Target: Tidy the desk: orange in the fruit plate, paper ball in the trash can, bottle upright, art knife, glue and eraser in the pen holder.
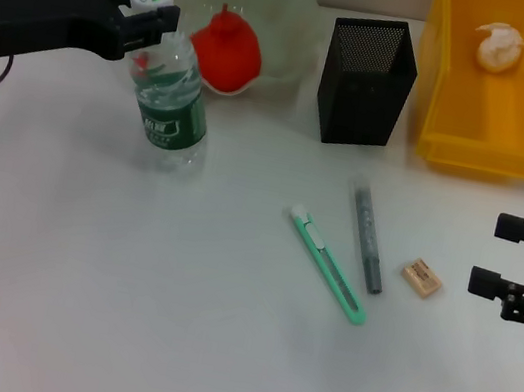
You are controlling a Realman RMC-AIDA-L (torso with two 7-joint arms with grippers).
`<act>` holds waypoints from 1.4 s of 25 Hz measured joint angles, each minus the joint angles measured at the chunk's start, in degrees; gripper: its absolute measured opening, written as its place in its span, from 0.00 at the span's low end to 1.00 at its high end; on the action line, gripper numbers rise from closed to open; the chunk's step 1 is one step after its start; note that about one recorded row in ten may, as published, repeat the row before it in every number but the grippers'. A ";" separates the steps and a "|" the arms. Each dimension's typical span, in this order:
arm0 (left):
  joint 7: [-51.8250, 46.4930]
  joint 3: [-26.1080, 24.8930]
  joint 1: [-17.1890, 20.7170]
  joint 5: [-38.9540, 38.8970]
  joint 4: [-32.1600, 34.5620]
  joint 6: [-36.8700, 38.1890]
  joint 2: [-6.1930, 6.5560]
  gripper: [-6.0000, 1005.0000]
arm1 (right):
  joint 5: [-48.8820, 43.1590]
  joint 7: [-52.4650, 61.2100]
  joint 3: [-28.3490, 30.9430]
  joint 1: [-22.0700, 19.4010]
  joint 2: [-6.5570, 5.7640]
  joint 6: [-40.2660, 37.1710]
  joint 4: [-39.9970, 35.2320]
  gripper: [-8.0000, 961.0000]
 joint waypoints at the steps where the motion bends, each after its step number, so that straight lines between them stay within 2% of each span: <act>1: 0.00 0.00 0.00 0.00 0.00 0.00 0.00 0.47 | 0.00 0.00 0.00 -0.01 0.00 0.00 0.02 0.87; 5: 2.98 -0.61 0.10 -2.51 -2.07 0.56 0.04 0.48 | -0.20 0.00 0.00 0.00 -0.08 0.00 0.09 0.87; 14: 6.49 -0.18 0.54 -2.65 -2.37 0.57 -0.10 0.51 | -0.41 -0.01 0.00 0.54 -0.09 0.25 0.49 0.87; 28: 12.36 3.31 0.25 -2.46 -2.95 -0.06 -0.17 0.54 | -0.54 -0.01 0.00 0.69 -0.09 0.52 0.82 0.86; 35: 12.42 2.58 1.12 -2.67 -0.68 0.37 -0.04 0.66 | -0.55 -0.01 -0.01 0.69 -0.10 0.53 0.81 0.86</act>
